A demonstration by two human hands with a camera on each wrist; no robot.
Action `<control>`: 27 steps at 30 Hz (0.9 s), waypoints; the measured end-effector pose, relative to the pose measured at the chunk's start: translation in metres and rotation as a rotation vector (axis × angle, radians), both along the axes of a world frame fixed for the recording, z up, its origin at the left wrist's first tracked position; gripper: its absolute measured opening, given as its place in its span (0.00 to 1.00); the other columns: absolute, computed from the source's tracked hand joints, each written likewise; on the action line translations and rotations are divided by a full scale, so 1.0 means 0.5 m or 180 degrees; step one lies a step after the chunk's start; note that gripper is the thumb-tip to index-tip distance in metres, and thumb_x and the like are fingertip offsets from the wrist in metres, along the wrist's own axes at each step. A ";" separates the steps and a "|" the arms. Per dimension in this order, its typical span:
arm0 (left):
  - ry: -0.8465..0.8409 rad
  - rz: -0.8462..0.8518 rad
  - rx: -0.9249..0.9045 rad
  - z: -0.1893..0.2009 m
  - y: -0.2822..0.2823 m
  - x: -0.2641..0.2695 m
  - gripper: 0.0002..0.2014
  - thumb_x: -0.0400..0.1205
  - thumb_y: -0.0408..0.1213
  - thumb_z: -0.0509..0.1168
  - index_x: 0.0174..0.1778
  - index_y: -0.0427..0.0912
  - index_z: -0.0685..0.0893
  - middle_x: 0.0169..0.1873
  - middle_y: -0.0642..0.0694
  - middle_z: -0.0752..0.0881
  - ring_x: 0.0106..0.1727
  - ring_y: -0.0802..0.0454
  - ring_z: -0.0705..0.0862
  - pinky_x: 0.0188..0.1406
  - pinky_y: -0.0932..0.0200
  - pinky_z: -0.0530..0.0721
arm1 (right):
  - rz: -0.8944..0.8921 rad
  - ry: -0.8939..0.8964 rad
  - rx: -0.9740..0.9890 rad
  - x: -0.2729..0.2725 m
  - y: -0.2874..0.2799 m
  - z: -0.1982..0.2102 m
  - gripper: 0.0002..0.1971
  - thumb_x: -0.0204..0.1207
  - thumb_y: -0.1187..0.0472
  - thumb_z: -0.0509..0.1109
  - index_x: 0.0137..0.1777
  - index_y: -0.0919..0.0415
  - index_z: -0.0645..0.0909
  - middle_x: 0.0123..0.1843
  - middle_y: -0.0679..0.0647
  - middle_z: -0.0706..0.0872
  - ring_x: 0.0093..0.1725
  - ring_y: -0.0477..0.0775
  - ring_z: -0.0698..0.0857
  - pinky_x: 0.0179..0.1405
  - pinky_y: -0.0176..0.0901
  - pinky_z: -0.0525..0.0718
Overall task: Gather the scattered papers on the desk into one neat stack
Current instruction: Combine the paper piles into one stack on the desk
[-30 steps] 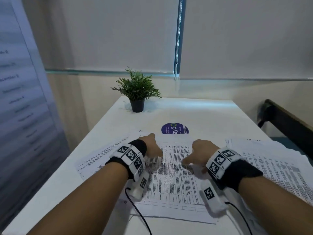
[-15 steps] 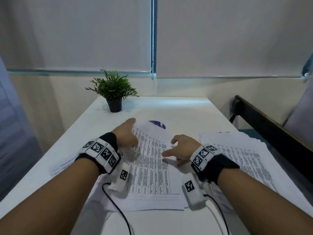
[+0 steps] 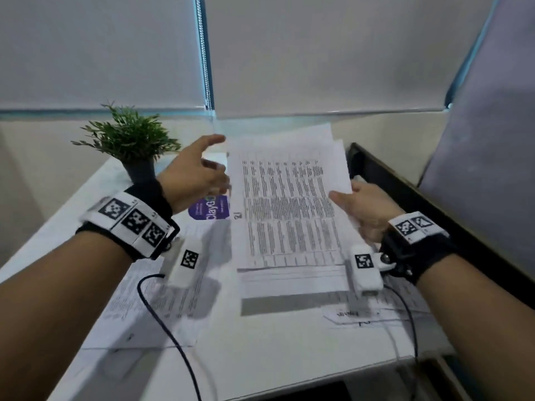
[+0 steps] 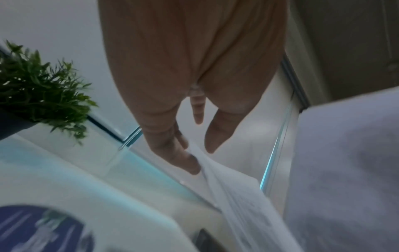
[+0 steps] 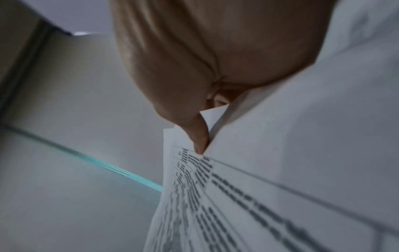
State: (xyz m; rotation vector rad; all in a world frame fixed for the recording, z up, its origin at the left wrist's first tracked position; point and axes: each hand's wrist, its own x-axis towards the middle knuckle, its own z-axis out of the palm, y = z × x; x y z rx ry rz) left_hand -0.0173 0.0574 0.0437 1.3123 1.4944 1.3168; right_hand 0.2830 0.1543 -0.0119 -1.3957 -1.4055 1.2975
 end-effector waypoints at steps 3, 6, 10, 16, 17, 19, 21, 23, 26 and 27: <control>0.0304 0.0037 -0.0474 -0.063 0.024 0.006 0.25 0.82 0.21 0.68 0.75 0.42 0.79 0.41 0.34 0.87 0.38 0.40 0.86 0.46 0.47 0.86 | 0.0058 -0.1709 0.0023 0.095 0.010 0.000 0.10 0.81 0.54 0.75 0.51 0.61 0.86 0.23 0.50 0.88 0.23 0.52 0.89 0.19 0.43 0.85; 0.1384 -0.0138 -0.1019 -0.118 0.033 0.010 0.14 0.82 0.32 0.71 0.64 0.45 0.86 0.52 0.37 0.90 0.44 0.42 0.93 0.49 0.48 0.91 | -0.0030 -0.2644 -0.0234 0.150 0.012 -0.023 0.18 0.82 0.53 0.75 0.65 0.66 0.86 0.49 0.59 0.91 0.46 0.61 0.90 0.44 0.48 0.86; 0.2388 -0.0199 -0.1186 -0.142 0.021 0.010 0.14 0.80 0.40 0.71 0.63 0.50 0.86 0.60 0.44 0.86 0.47 0.48 0.92 0.48 0.55 0.89 | -0.0278 -0.3145 -0.0393 0.159 0.013 -0.066 0.23 0.78 0.57 0.75 0.68 0.70 0.83 0.66 0.67 0.88 0.64 0.69 0.87 0.53 0.46 0.81; 0.2773 0.0311 -0.1243 -0.113 -0.014 -0.076 0.16 0.81 0.42 0.70 0.64 0.46 0.89 0.66 0.41 0.85 0.55 0.43 0.84 0.52 0.56 0.81 | -0.0182 -0.2929 0.0447 0.015 -0.018 0.029 0.33 0.76 0.43 0.75 0.74 0.62 0.76 0.71 0.64 0.84 0.67 0.69 0.85 0.64 0.52 0.83; 0.2797 0.0405 -0.1369 -0.110 -0.023 -0.098 0.16 0.82 0.43 0.70 0.64 0.45 0.88 0.66 0.41 0.85 0.55 0.43 0.83 0.52 0.56 0.81 | 0.0084 -0.2671 0.0480 -0.021 -0.032 0.045 0.32 0.77 0.42 0.75 0.73 0.62 0.78 0.69 0.62 0.86 0.64 0.66 0.88 0.66 0.53 0.84; 0.2837 0.0523 -0.1735 -0.110 -0.053 -0.154 0.15 0.83 0.44 0.68 0.62 0.42 0.88 0.62 0.40 0.86 0.57 0.41 0.84 0.56 0.52 0.85 | 0.0596 -0.2084 0.0351 -0.111 -0.067 0.062 0.29 0.78 0.42 0.76 0.69 0.64 0.82 0.59 0.59 0.89 0.53 0.64 0.92 0.65 0.60 0.89; 0.2940 0.0625 -0.2094 -0.118 -0.090 -0.209 0.12 0.84 0.45 0.66 0.55 0.41 0.86 0.55 0.40 0.86 0.54 0.39 0.85 0.55 0.50 0.85 | 0.1081 -0.1776 0.0116 -0.205 -0.100 0.056 0.27 0.79 0.44 0.76 0.64 0.68 0.84 0.56 0.63 0.90 0.46 0.61 0.90 0.62 0.61 0.92; 0.3089 0.0705 -0.2475 -0.133 -0.125 -0.258 0.18 0.82 0.49 0.65 0.58 0.38 0.86 0.59 0.40 0.87 0.57 0.40 0.85 0.54 0.51 0.82 | 0.1399 -0.1762 -0.0117 -0.292 -0.121 0.025 0.28 0.78 0.44 0.77 0.62 0.70 0.84 0.58 0.68 0.90 0.44 0.61 0.88 0.61 0.61 0.92; 0.3134 0.0769 -0.2862 -0.149 -0.166 -0.302 0.32 0.83 0.57 0.64 0.76 0.37 0.79 0.76 0.39 0.80 0.74 0.40 0.80 0.67 0.51 0.78 | 0.1887 -0.2446 0.0025 -0.390 -0.141 -0.019 0.31 0.75 0.35 0.75 0.50 0.70 0.86 0.46 0.65 0.92 0.41 0.60 0.90 0.53 0.54 0.92; 0.3136 0.0691 -0.2938 -0.152 -0.177 -0.306 0.35 0.84 0.59 0.62 0.81 0.37 0.74 0.81 0.39 0.75 0.79 0.41 0.75 0.74 0.51 0.74 | 0.1985 -0.2658 0.0165 -0.414 -0.149 -0.026 0.31 0.75 0.34 0.73 0.42 0.67 0.83 0.38 0.61 0.88 0.36 0.58 0.87 0.45 0.49 0.89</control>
